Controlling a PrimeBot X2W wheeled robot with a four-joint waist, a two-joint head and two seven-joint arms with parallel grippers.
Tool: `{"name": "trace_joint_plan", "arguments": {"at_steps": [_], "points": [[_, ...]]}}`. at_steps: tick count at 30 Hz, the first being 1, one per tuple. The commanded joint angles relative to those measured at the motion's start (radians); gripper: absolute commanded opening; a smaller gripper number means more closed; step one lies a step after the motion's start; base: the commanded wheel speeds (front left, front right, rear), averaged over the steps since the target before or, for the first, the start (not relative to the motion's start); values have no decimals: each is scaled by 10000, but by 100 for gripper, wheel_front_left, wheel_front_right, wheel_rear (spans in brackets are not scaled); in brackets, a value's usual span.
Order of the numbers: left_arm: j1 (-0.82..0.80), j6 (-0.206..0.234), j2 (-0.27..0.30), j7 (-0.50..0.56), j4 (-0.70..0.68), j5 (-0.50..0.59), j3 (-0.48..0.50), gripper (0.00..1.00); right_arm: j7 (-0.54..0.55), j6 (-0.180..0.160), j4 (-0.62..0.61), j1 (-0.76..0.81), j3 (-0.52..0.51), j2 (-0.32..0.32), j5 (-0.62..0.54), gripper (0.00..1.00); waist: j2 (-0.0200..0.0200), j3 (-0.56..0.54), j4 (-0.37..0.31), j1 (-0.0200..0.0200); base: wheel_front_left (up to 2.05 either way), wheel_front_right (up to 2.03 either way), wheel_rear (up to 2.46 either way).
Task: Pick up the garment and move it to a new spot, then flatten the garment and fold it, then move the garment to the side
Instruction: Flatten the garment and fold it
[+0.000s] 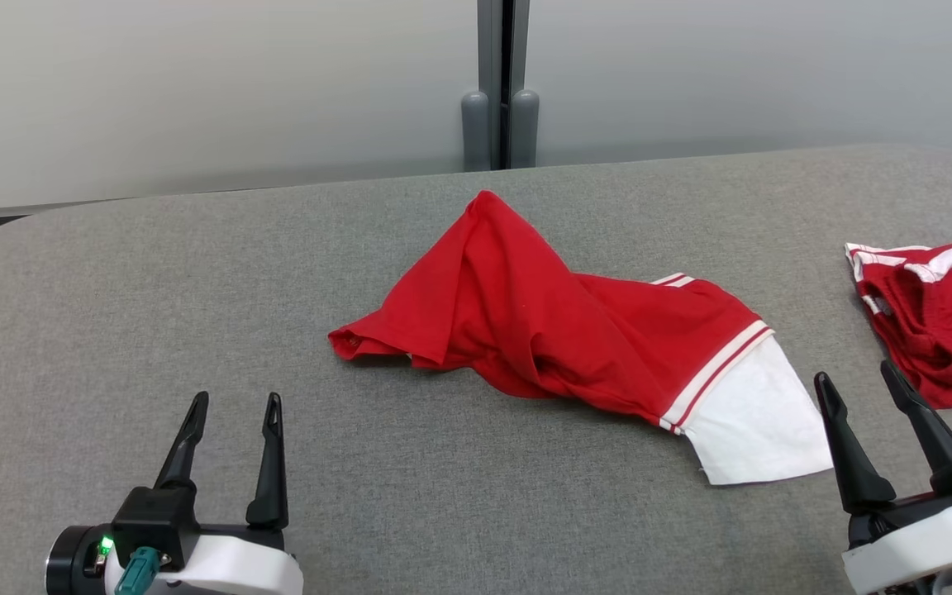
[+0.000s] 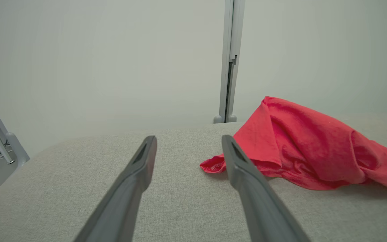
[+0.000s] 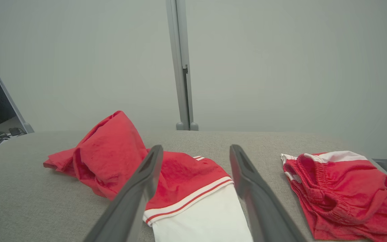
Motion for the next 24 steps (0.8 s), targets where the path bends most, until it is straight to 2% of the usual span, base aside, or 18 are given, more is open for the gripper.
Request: {"name": "trace_joint_plan", "arguments": {"at_steps": [1, 17, 21, 24], "points": [[100, 42, 47, 14, -54, -42, 14, 100, 39, 0, -40, 89, -52, 22, -42, 100, -1, -27, -9, 0, 0, 0, 0], [22, 124, 41, 188, -170, -101, -190, 100, 223, 0, -284, 193, -85, 103, 22, 100, -1, -88, -86, 0, 0, 0, 0], [-233, -62, -80, 302, -30, -185, -407, 100, 265, 0, -306, 89, -29, 104, 85, 100, -1, 13, -128, 0, 0, 0, 0], [-579, -364, -229, 484, 224, -259, -790, 100, 271, 0, -356, -53, 11, 102, 130, 100, -1, 206, -197, 0, 0, 0, 0]]}}
